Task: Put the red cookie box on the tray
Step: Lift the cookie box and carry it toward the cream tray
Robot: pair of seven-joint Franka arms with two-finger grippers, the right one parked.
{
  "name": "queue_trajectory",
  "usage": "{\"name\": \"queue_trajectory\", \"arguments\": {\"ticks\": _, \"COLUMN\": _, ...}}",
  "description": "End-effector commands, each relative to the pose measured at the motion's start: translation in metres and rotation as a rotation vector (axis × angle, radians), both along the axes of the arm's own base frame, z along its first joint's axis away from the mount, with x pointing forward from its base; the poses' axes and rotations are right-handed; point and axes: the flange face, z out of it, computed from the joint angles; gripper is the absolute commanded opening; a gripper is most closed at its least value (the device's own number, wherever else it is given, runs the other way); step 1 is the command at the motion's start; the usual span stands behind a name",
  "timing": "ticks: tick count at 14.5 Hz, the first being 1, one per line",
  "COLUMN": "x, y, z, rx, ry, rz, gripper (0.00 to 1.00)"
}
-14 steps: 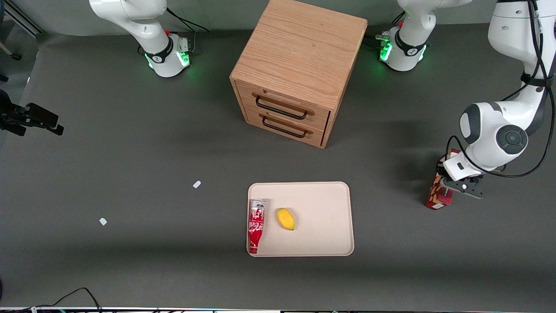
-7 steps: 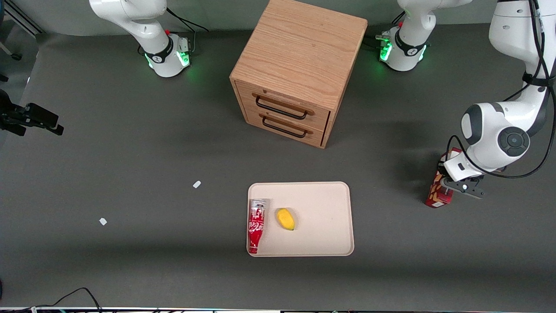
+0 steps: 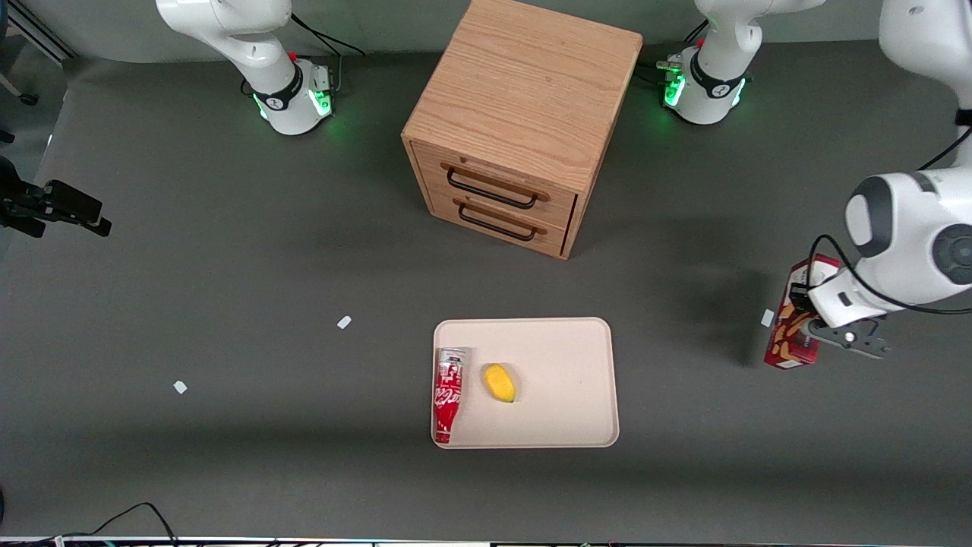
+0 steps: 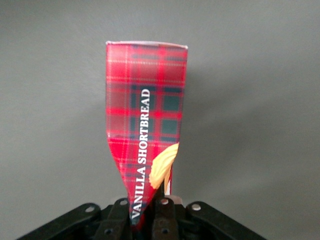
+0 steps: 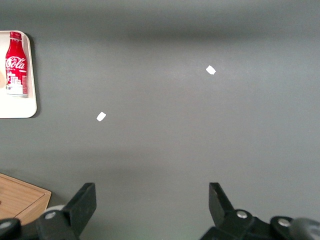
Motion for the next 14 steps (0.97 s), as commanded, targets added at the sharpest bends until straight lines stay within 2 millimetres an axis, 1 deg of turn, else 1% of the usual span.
{"name": "queue_trajectory", "arguments": {"ticks": 1, "x": 0.013, "y": -0.043, "z": 0.08, "rx": -0.023, "ry": 0.011, "rz": 0.079, "gripper": 0.0}}
{"name": "queue_trajectory", "arguments": {"ticks": 2, "x": 0.016, "y": -0.06, "z": 0.102, "rx": -0.023, "ry": 0.014, "rz": 0.117, "gripper": 0.0}}
{"name": "queue_trajectory", "arguments": {"ticks": 3, "x": 0.017, "y": -0.082, "z": 0.121, "rx": -0.028, "ry": 0.013, "rz": 0.154, "gripper": 0.0}}
{"name": "queue_trajectory", "arguments": {"ticks": 4, "x": 0.017, "y": -0.106, "z": 0.135, "rx": -0.033, "ry": 0.011, "rz": 0.182, "gripper": 0.0}}
{"name": "queue_trajectory", "arguments": {"ticks": 5, "x": 0.017, "y": -0.131, "z": 0.145, "rx": -0.04, "ry": 0.009, "rz": 0.205, "gripper": 0.0}}
{"name": "queue_trajectory", "arguments": {"ticks": 7, "x": 0.019, "y": -0.172, "z": 0.146, "rx": -0.055, "ry": 0.005, "rz": 0.255, "gripper": 0.0}}
{"name": "queue_trajectory", "arguments": {"ticks": 9, "x": 0.024, "y": -0.217, "z": 0.13, "rx": -0.081, "ry": 0.011, "rz": 0.257, "gripper": 0.0}}
{"name": "queue_trajectory", "arguments": {"ticks": 11, "x": 0.039, "y": -0.258, "z": 0.109, "rx": -0.117, "ry": -0.007, "rz": 0.309, "gripper": 0.0}}
{"name": "queue_trajectory", "arguments": {"ticks": 13, "x": 0.051, "y": -0.289, "z": 0.077, "rx": -0.146, "ry": -0.026, "rz": 0.334, "gripper": 0.0}}
{"name": "queue_trajectory", "arguments": {"ticks": 14, "x": 0.056, "y": -0.299, "z": 0.059, "rx": -0.159, "ry": -0.036, "rz": 0.334, "gripper": 0.0}}
